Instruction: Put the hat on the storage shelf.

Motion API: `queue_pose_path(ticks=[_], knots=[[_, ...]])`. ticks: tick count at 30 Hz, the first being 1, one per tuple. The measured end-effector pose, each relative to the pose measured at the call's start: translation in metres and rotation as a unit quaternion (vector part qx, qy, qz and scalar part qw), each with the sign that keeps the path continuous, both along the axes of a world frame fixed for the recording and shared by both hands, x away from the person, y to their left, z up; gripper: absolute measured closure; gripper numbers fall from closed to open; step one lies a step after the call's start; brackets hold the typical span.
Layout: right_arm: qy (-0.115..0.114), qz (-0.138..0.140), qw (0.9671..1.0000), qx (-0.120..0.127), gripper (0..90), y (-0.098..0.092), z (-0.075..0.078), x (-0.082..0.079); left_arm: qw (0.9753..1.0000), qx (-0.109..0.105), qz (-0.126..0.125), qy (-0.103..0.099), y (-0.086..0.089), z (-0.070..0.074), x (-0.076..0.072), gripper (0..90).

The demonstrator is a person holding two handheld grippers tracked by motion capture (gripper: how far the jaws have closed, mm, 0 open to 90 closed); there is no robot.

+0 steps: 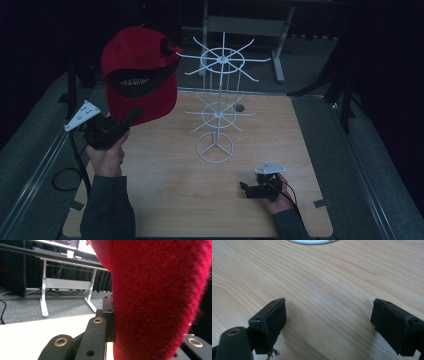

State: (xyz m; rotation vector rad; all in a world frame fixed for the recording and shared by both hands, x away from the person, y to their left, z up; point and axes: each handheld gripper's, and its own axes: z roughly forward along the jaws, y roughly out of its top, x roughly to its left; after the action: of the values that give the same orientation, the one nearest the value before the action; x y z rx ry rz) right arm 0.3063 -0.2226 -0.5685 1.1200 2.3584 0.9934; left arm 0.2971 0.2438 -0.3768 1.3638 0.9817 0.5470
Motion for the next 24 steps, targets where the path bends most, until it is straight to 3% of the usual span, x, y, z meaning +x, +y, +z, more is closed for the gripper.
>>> queue_pose_path(ticks=[8,24], knots=[[0.000,0.000,1.0000,0.000,12.9,0.0000,0.0000,0.0000,0.9998,-0.018,0.008,0.001,0.0040,0.0036,0.0006,84.3],[0.000,0.000,1.0000,0.000,12.9,0.0000,0.0000,0.0000,0.9998,-0.017,0.008,-0.006,0.0032,0.0101,-0.0001,84.3]])
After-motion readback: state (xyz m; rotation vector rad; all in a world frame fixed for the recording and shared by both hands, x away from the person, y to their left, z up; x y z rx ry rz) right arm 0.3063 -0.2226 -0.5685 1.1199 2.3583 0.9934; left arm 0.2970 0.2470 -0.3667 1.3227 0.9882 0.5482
